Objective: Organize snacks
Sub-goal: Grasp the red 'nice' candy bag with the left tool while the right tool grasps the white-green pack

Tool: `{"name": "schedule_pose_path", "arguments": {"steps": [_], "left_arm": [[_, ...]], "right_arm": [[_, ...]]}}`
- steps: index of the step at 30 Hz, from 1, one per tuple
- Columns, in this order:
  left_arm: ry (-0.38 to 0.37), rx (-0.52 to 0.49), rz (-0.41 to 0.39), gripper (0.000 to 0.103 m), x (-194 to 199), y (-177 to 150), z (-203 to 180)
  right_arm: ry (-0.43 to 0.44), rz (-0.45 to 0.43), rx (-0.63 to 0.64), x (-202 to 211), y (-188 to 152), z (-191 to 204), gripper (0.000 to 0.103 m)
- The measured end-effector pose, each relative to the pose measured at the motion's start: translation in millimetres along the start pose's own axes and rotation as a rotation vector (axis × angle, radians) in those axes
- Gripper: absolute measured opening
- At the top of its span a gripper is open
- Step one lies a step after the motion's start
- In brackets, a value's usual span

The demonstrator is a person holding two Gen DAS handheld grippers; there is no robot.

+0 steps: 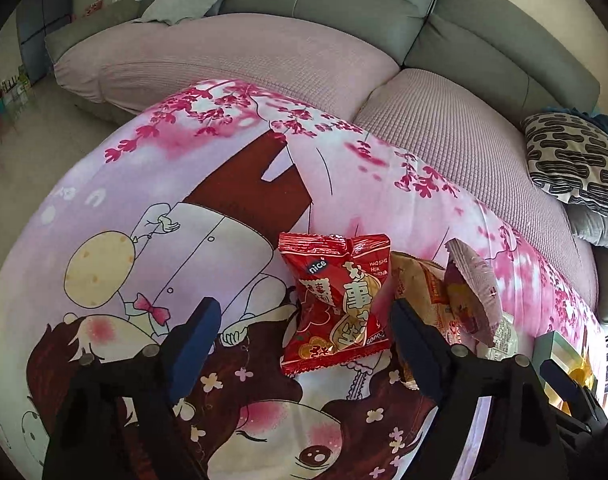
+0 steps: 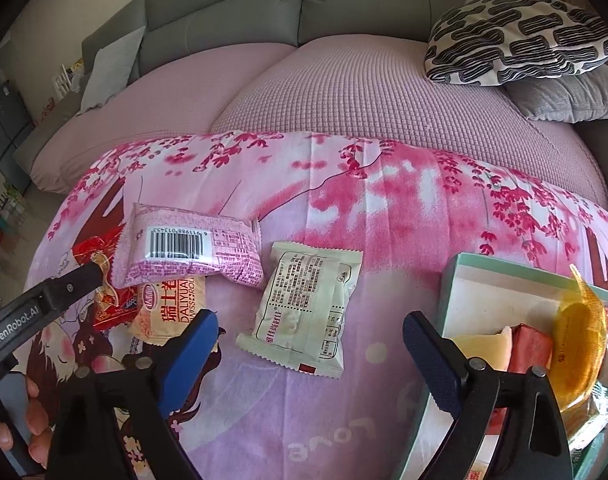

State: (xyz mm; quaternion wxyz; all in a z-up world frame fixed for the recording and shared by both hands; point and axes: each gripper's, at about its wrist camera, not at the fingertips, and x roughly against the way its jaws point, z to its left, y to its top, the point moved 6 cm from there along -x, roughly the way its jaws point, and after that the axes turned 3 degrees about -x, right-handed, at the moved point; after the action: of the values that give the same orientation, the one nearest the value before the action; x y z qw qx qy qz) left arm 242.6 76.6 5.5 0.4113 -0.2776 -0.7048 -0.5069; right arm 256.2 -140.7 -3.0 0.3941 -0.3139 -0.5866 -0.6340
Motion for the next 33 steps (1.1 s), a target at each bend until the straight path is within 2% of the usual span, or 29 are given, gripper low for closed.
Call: {"name": "schedule_pose_path", "arguments": {"steps": [8, 12, 15, 20, 24, 33], "left_arm": [[-0.012, 0.001, 0.016, 0.075, -17, 1, 1], [-0.012, -0.009, 0.022, 0.075, -24, -1, -2], [-0.011, -0.022, 0.019, 0.071, -26, -2, -6], [-0.046, -0.038, 0.021, 0.048, -26, -2, -15], [-0.032, -0.059, 0.019, 0.047, -25, -3, -19], [-0.031, -0.058, 0.032, 0.045, -19, -3, -22]], "right_arm": [[-0.027, 0.046, -0.010, -29, 0, -1, 0.090], [-0.050, 0.050, -0.004, -36, 0, 0, 0.087], [-0.069, 0.040, 0.007, -37, 1, 1, 0.077], [-0.057, 0.034, 0.009, -36, 2, 2, 0.061], [-0.051, 0.033, 0.009, -34, 1, 2, 0.056], [-0.039, 0.003, -0.012, -15, -6, -1, 0.055]]}}
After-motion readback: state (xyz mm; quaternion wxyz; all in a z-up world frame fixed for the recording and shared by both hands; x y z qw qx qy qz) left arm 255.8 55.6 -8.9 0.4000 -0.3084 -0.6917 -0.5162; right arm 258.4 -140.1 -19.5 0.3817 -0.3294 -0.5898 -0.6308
